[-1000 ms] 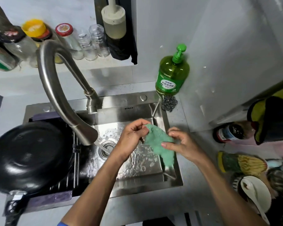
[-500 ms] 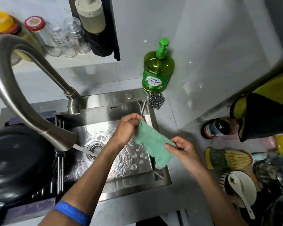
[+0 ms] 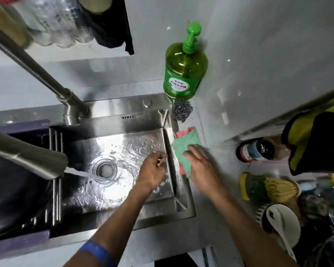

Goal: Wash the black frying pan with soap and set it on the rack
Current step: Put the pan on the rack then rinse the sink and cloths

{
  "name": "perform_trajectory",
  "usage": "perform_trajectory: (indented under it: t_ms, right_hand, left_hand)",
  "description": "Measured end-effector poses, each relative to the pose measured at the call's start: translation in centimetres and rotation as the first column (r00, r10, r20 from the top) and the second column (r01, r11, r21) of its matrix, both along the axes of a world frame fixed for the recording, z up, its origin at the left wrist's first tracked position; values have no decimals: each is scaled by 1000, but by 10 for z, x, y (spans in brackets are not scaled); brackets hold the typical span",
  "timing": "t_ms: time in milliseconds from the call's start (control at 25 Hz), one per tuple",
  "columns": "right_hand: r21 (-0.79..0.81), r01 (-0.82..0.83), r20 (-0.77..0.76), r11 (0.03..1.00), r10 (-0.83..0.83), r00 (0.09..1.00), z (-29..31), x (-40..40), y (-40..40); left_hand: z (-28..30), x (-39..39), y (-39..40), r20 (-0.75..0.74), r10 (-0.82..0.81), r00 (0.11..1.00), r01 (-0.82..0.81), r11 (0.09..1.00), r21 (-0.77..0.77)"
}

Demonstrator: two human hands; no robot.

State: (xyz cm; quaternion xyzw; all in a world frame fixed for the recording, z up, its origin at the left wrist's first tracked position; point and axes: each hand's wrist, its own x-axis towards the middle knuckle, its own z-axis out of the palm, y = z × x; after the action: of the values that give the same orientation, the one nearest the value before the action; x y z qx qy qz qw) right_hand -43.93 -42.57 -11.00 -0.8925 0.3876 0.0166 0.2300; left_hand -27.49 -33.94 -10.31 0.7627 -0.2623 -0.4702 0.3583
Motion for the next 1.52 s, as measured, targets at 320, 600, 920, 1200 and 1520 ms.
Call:
perform_trajectory:
  t_ms: [320,600,920,1200,1520]
  right_hand:
    - [115,22,-320,993,16,947,-26,43,-75]
    - [414,-86,456,906,-124,881,98,144,40]
    - [142,-132,337,981,78,938,168,253,118]
    - [212,5,327,977,-75,942,144,254,86]
    - [58,132,150,990,-140,979,128,221,18]
  left_hand:
    - [-22,18,63,112,-23,993,10,994,113]
    - [-3,56,143,22,208,978,-209,965,159]
    - [-1,107,242,181,184,966,-223,948,227]
    - [-9,128,311,617,-155,772,-35,958,284]
    - [-10,122,317,597,-87,798,-138,937,321]
